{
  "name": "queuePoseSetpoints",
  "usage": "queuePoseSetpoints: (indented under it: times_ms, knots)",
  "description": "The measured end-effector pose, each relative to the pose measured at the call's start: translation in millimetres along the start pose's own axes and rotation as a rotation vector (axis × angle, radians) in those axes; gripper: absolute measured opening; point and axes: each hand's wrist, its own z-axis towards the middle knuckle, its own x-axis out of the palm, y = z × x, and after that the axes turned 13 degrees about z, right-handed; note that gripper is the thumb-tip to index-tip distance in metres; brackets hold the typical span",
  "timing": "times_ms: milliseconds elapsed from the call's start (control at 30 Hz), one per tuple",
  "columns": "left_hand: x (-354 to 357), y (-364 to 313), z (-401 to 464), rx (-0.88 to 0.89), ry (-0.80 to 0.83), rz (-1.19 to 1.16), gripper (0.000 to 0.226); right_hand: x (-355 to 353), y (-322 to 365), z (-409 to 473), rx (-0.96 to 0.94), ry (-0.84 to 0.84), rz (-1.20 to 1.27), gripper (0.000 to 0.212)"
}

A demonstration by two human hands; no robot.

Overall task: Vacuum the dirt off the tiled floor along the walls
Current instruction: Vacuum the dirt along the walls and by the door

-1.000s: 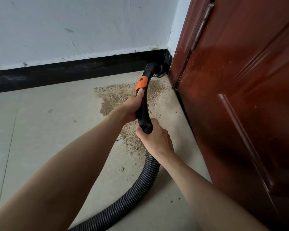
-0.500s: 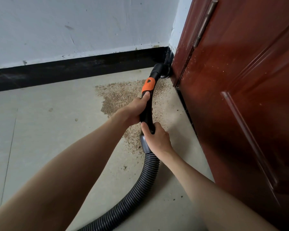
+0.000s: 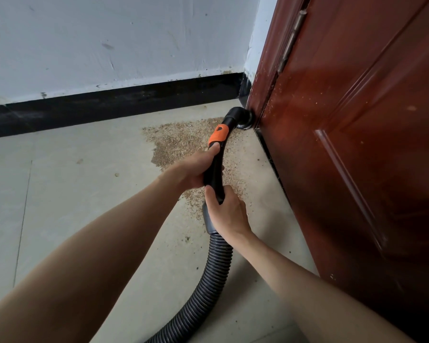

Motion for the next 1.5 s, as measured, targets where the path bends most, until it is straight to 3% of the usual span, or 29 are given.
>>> queuePoseSetpoints:
  times_ms: [567, 1500]
  knots:
    - [6, -17, -10, 0.099, -0.111, 0.046, 0.034, -2, 11, 5, -0.036, -0.011, 0.211, 0.027]
    - [-15, -17, -26, 0.096, -0.203, 0.047, 0.036, 15, 21, 2, -0.095, 0.064, 0.207, 0.025]
